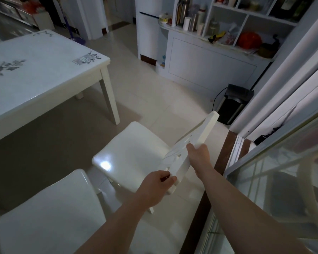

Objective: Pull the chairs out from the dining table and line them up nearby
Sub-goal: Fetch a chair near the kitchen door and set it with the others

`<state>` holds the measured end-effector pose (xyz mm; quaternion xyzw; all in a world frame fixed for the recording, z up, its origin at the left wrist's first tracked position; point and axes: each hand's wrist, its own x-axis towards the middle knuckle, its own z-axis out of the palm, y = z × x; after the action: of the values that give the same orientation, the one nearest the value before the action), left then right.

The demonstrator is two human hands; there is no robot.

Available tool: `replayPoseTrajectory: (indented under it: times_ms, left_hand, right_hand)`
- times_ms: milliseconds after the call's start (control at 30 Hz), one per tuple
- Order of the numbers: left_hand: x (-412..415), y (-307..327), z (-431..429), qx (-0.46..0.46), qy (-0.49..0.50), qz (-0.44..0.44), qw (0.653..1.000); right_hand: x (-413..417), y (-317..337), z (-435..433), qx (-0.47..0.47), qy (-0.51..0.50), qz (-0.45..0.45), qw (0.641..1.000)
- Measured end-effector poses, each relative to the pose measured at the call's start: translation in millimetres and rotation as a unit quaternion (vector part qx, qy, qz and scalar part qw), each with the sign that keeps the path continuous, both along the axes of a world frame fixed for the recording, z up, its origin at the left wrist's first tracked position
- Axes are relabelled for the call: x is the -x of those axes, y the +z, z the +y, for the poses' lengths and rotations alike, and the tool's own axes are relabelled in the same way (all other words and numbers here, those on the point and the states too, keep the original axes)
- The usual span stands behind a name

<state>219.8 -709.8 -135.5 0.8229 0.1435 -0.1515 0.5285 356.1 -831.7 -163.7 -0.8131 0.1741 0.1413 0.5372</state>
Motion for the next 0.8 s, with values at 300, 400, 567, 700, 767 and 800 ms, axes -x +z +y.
replayPoseTrajectory:
  times_ms: [300,400,567,700,767,800]
  left_hand:
    - [48.5,13.0,39.7,-0.081,0.031,-0.036,0.996]
    - [73.8,23.7,52.1,-0.094,0.05,-0.025,0.994]
    - [150.4,36.7,91.4,-0.126,0.051,-0.054,0.989]
    - [186.1,39.2,112.5,-0.094,0.059,-0.047,0.993]
    - [234.8,40.0,139.8,-0.091,0.059,-0.052,0.993]
    - [251.4,37.2,147.2,-0.087,0.057,-0.055,0.993]
  right_hand:
    - [59.7,7.2,18.7,0.043,-0.018,0.013,0.999]
    - [92.1,13.9,23.3,0.053,-0.004,0.01,0.999]
    - [177.1,23.6,46.8,0.064,-0.007,0.002,0.998]
    - [218.8,20.8,55.5,0.047,-0.028,0.045,0.997]
    - [264.8,19.0,83.2,0.029,0.0,0.068,0.997]
    - [281.9,19.5,91.7,0.011,0.01,0.078,0.997]
